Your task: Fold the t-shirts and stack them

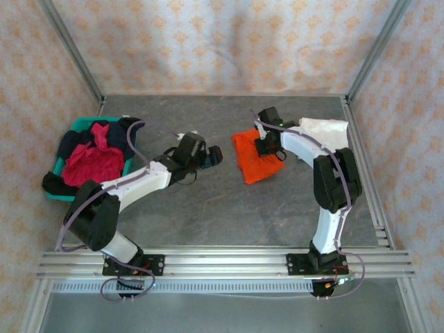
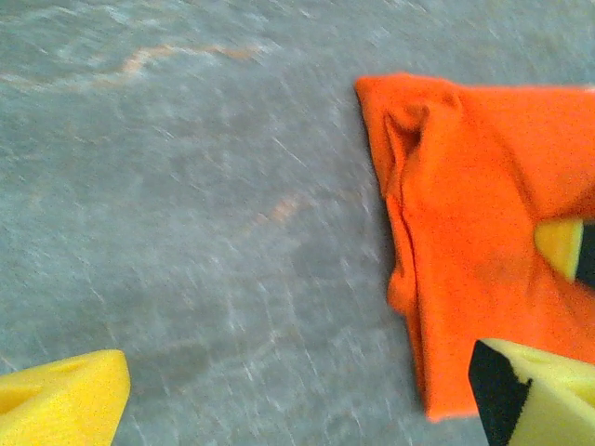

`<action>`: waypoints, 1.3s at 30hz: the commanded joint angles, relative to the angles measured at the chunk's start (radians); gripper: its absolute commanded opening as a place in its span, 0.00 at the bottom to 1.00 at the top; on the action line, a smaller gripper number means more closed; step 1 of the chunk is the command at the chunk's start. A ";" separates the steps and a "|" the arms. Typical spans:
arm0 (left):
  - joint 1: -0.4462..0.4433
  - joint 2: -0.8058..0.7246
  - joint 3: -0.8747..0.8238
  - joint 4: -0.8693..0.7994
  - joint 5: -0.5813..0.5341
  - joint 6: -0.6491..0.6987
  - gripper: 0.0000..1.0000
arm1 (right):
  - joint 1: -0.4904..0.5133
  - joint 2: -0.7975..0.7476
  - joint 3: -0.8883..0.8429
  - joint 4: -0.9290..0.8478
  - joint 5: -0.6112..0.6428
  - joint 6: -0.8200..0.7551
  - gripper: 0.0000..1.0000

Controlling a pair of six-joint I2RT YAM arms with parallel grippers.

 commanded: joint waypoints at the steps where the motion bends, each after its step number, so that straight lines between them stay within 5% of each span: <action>1: -0.055 -0.055 -0.053 0.017 -0.110 0.115 0.96 | -0.038 -0.026 0.060 -0.066 0.078 -0.096 0.00; 39: -0.089 -0.056 -0.059 0.066 -0.080 0.155 0.97 | -0.468 0.130 0.385 -0.201 0.071 -0.204 0.00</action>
